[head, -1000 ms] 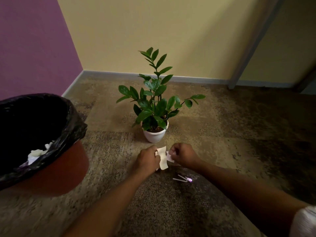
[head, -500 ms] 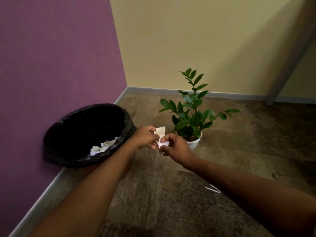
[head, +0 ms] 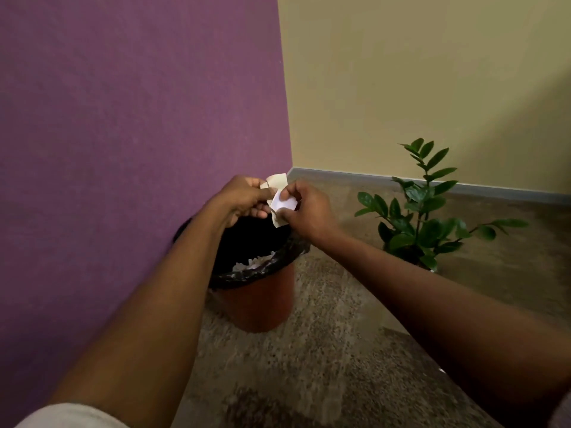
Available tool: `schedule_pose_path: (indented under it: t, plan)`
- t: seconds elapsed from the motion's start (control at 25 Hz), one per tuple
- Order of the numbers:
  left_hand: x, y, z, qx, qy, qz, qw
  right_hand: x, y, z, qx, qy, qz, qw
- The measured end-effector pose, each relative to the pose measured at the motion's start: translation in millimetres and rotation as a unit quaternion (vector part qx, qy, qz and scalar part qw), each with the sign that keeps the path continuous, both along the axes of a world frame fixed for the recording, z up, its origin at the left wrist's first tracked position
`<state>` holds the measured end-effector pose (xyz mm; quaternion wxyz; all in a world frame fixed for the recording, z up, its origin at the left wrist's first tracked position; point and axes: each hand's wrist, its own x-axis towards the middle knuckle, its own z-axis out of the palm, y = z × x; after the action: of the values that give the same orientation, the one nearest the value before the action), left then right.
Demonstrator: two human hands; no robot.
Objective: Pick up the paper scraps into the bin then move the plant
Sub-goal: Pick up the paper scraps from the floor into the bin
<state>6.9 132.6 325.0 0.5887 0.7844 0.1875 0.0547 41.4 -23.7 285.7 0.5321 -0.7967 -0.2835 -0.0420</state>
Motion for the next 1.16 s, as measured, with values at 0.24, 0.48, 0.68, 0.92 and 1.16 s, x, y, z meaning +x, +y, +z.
schedule_pose_path:
  t: [0.24, 0.48, 0.68, 0.92, 1.16]
  plan:
    - [-17, 34, 0, -0.014, 0.008, 0.046, 0.999, -1, 31, 2, -0.022, 0.009, 0.002, 1.000]
    - [-21, 50, -4, -0.001, 0.020, 0.065, 0.998, 3, 42, -3, -0.039, 0.024, 0.001, 0.999]
    - [-21, 56, -11, 0.050, 0.040, 0.101, 0.993, 11, 50, -14, -0.058, 0.049, 0.001, 0.997]
    - [-16, 49, -12, 0.136, 0.123, 0.088, 0.979, 20, 50, -23, -0.112, 0.065, 0.020, 0.991]
    - [8, -4, -2, 0.231, 0.042, 0.028, 0.972, 34, -11, 28, -0.196, -0.019, 0.082, 0.977]
